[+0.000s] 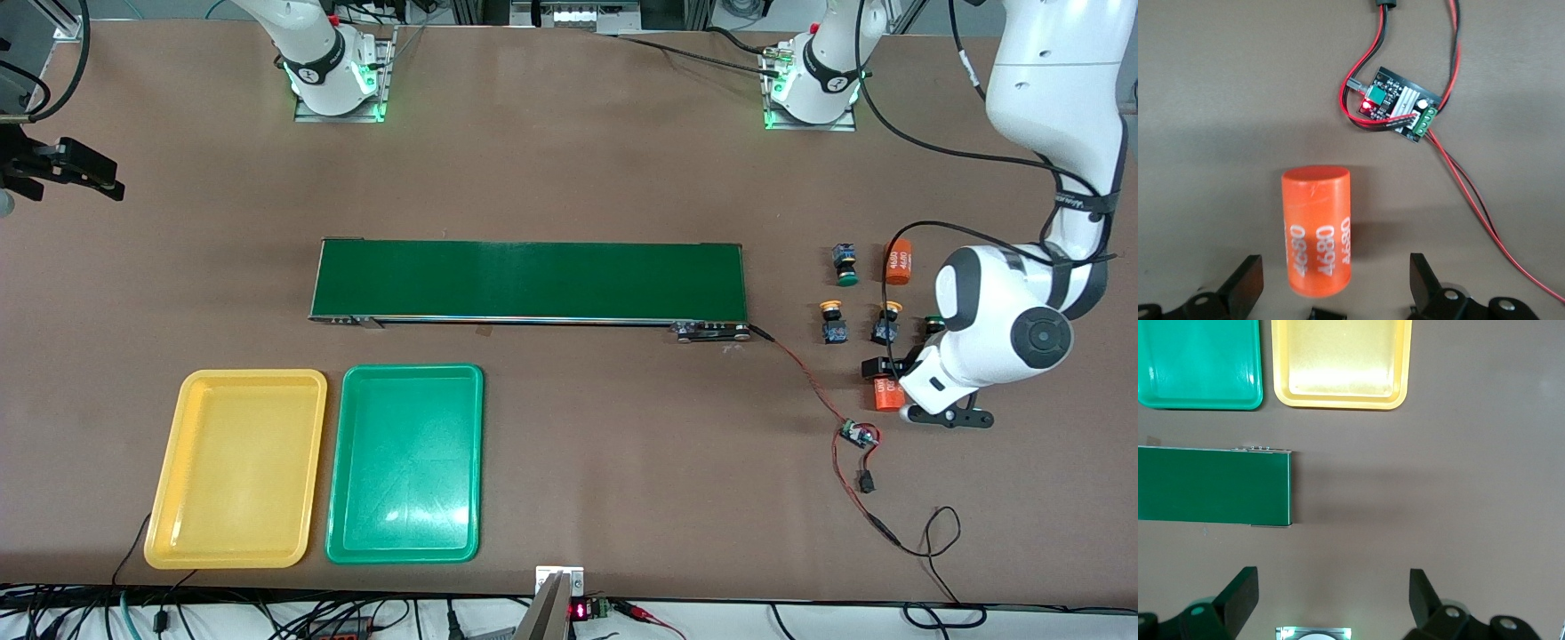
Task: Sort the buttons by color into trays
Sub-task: 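Reach the left gripper to the orange cylinder and grasp it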
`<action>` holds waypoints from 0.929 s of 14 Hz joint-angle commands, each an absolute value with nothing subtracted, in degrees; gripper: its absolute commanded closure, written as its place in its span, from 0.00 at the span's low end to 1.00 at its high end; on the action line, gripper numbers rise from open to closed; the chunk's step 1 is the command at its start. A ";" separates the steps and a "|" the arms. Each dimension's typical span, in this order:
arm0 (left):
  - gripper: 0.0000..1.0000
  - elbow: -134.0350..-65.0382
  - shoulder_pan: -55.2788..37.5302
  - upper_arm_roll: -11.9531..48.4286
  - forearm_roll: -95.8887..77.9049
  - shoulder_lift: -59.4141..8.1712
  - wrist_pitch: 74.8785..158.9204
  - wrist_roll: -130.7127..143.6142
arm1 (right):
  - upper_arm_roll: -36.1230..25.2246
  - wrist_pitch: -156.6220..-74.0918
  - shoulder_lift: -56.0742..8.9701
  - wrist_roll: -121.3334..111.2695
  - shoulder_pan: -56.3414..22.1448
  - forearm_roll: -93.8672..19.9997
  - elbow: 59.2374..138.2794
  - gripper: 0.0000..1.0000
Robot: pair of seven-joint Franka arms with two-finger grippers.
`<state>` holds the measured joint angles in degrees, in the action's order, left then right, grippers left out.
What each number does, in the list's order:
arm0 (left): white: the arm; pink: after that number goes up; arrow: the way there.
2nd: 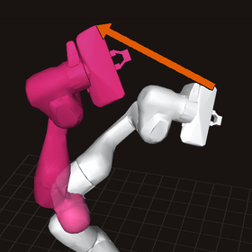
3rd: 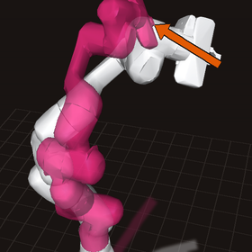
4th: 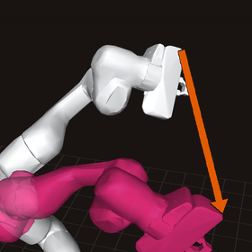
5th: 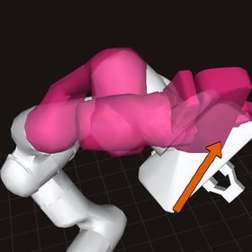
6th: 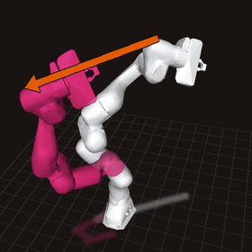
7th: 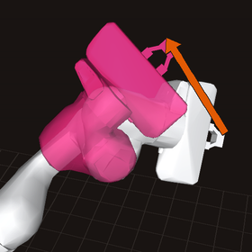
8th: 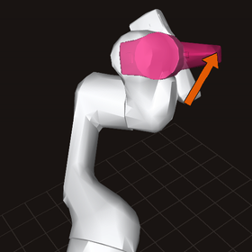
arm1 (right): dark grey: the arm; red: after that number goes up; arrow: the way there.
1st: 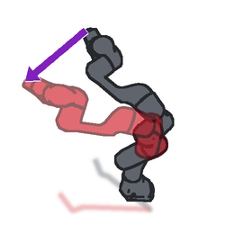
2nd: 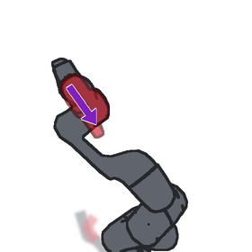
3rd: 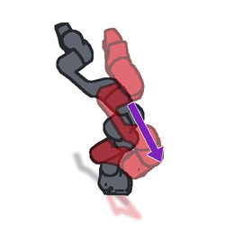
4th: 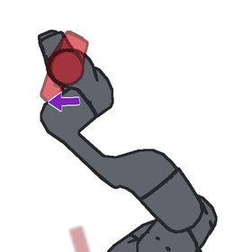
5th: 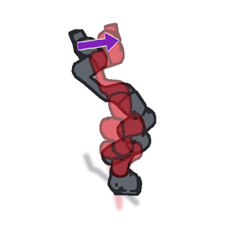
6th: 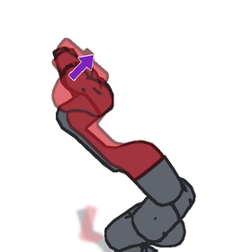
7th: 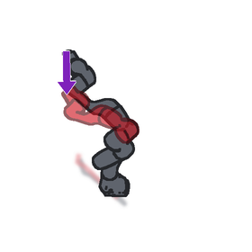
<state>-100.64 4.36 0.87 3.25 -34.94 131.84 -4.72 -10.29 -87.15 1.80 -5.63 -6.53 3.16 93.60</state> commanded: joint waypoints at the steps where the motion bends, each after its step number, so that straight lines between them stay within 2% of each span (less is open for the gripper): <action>1: 0.03 -101.69 4.92 0.62 4.39 -36.38 136.66 -5.10 | -10.28 -87.19 2.20 -5.01 -6.50 2.55 93.43 0.00; 3: 0.04 -101.86 4.92 0.62 4.39 -36.56 137.02 -5.10 | -10.28 -87.10 2.29 -5.01 -6.50 2.46 93.43 0.00; 4: 0.09 -102.39 4.92 0.62 4.39 -36.74 137.20 -5.01 | -10.28 -87.19 2.20 -5.01 -6.50 2.46 93.43 0.00; 8: 0.63 -102.39 5.10 0.70 4.39 -37.18 136.06 -5.53 | -10.28 -87.27 2.28 -5.01 -6.50 2.46 93.43 0.00; 10: 0.73 -101.69 5.01 0.88 4.39 -35.61 130.64 -5.89 | -10.28 -87.19 2.20 -5.01 -6.50 2.46 93.43 0.00; 13: 0.77 -101.08 2.47 2.45 4.48 -28.94 120.89 -5.80 | -10.37 -87.28 2.20 -5.01 -6.42 2.46 93.43 0.00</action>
